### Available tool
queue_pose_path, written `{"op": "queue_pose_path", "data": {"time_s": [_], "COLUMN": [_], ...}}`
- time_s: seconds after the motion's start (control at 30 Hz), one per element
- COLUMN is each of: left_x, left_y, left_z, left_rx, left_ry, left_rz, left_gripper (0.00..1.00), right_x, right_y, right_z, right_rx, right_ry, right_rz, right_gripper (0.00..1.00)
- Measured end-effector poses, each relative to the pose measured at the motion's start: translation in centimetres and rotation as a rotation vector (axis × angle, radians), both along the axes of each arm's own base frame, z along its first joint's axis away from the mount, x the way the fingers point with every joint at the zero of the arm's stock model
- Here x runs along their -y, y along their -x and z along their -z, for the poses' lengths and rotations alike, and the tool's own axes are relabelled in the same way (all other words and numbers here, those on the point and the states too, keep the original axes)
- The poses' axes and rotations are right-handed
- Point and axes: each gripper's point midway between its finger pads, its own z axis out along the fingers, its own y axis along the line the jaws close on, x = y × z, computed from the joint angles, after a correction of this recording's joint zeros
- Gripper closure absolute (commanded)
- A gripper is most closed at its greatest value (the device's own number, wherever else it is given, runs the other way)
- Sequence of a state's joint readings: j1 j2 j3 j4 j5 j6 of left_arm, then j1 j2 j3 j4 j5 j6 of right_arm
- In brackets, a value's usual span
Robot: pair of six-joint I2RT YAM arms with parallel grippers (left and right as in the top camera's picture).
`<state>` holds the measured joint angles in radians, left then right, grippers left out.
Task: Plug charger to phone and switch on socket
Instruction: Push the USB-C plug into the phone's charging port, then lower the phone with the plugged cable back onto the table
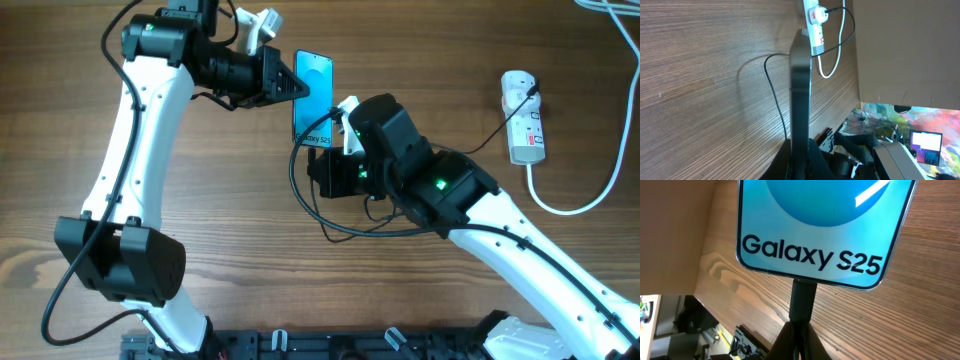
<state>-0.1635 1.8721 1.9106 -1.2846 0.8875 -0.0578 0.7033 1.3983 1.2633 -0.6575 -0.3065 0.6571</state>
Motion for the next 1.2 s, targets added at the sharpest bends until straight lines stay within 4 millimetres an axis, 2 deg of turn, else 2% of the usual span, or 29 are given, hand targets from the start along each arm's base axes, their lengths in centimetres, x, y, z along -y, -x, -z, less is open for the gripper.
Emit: {"op": "queue_pose_path", "data": {"time_s": [0.07,0.1,0.13,0.17,0.23,0.3,0.33,0.37,0.4,0.43,0.5,0.57,0.63,0.7,0.8,1.0,1.2], "left_x": [-0.1,-0.1,-0.2,-0.2,-0.2,0.1,0.2,0.0,-0.4,-0.9,-2.0,-2.8,-2.6,-1.9,-0.8,3.7,5.1], "left_y": [0.1,0.2,0.4,0.7,0.7,1.2,1.2,1.0,0.7,0.5,0.3,0.6,1.0,1.7,1.7,2.6,0.9], "left_z": [0.0,0.1,0.2,0.3,0.4,0.5,0.6,0.9,1.2,1.6,2.8,5.2,8.3,11.3,13.7,19.6,21.6], "left_rx": [-0.005,-0.011,-0.025,-0.043,-0.039,-0.066,-0.070,-0.075,-0.082,-0.087,-0.104,-0.145,-0.175,-0.210,-0.231,-0.288,-0.240], "left_ry": [-0.002,-0.005,-0.012,-0.013,-0.019,-0.020,-0.025,-0.047,-0.070,-0.101,-0.180,-0.247,-0.281,-0.302,-0.306,-0.341,-0.319], "left_rz": [-0.001,-0.002,-0.003,-0.002,-0.002,0.003,0.000,-0.020,-0.044,-0.067,-0.108,-0.128,-0.121,-0.115,-0.119,-0.013,-0.022], "left_gripper": [0.96,0.96,0.96,0.96,0.96,0.96,0.96,0.96,0.96,0.96,0.96,0.96,0.96,0.96,0.96,0.96,0.96], "right_x": [0.0,0.0,0.0,0.1,0.3,1.0,1.2,1.5,1.7,2.6,3.4,4.5,5.4,6.1,6.4,6.5,6.8], "right_y": [0.0,-0.1,-0.8,-1.3,-1.6,-2.9,-3.0,-2.7,-2.4,-1.7,-1.2,-0.5,0.5,1.2,1.5,1.7,1.4], "right_z": [0.0,-0.1,-0.5,-0.9,-1.3,-2.1,-2.1,-1.6,-1.3,-0.1,0.6,1.6,2.5,3.1,3.4,3.5,3.7], "right_rx": [0.007,0.021,0.052,0.069,0.086,0.116,0.116,0.094,0.080,0.024,-0.012,-0.054,-0.098,-0.133,-0.147,-0.154,-0.149], "right_ry": [0.003,0.006,0.001,-0.001,-0.004,-0.010,-0.002,0.015,0.028,0.077,0.113,0.166,0.214,0.252,0.267,0.273,0.292], "right_rz": [-0.007,-0.012,0.002,0.014,0.025,0.066,0.069,0.073,0.072,0.092,0.116,0.134,0.136,0.141,0.141,0.141,0.153], "right_gripper": [0.85,0.78,0.60,0.54,0.50,0.27,0.12,0.03,0.00,0.00,0.00,0.00,0.00,0.00,0.00,0.00,0.00]}}
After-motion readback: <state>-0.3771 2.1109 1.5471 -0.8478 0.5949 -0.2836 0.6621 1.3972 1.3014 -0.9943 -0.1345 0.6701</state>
